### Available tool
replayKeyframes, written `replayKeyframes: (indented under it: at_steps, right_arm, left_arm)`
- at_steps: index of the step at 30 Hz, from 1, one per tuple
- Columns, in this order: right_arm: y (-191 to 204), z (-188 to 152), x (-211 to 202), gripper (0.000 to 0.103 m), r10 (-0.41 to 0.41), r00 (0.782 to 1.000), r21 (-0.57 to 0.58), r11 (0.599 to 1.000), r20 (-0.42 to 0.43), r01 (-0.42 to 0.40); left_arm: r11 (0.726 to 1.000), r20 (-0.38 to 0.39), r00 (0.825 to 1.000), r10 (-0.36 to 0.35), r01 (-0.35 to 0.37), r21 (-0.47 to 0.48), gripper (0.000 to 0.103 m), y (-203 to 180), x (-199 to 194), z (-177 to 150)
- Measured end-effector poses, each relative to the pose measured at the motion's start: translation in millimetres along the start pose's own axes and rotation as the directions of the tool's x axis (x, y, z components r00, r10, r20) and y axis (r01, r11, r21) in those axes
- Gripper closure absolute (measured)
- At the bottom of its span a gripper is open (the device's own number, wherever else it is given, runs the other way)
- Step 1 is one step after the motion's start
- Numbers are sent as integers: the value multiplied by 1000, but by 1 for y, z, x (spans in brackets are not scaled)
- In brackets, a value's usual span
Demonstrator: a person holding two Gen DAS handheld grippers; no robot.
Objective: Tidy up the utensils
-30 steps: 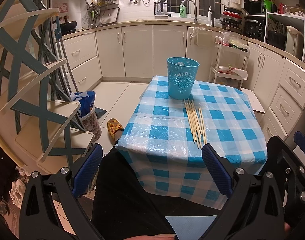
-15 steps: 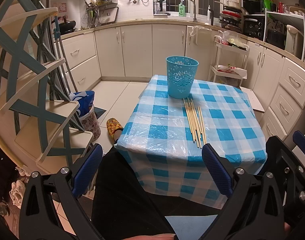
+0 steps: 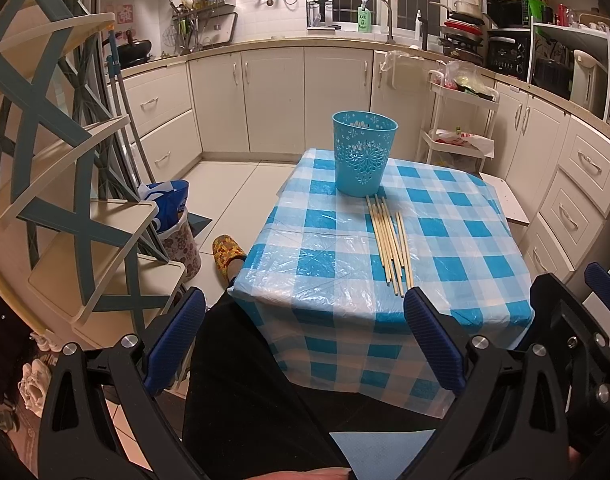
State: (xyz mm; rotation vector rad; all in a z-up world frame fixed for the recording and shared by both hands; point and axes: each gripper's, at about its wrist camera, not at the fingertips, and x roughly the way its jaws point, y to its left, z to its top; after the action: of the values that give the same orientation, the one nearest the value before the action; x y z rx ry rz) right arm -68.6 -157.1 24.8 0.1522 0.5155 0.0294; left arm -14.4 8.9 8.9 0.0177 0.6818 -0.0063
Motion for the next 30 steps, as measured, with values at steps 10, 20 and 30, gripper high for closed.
replayKeyframes:
  at_steps: [10,20,30]
  right_arm:
    - [-2,-6,10,7,-8,1000,12,1000,-30,9]
    - [-34,0,87,7,-36,990,16,999,-134,39]
    - [-67,0,239,57,10,927,40,999,-376,6]
  left_arm:
    - [1000,-37,999,-5,4,-21,8,5,13,-9]
    - [1000,-133,991,-3,1,-21,8,9,77,2]
    - [1000,-240,971,-3,2,-7,8,11,135,10]
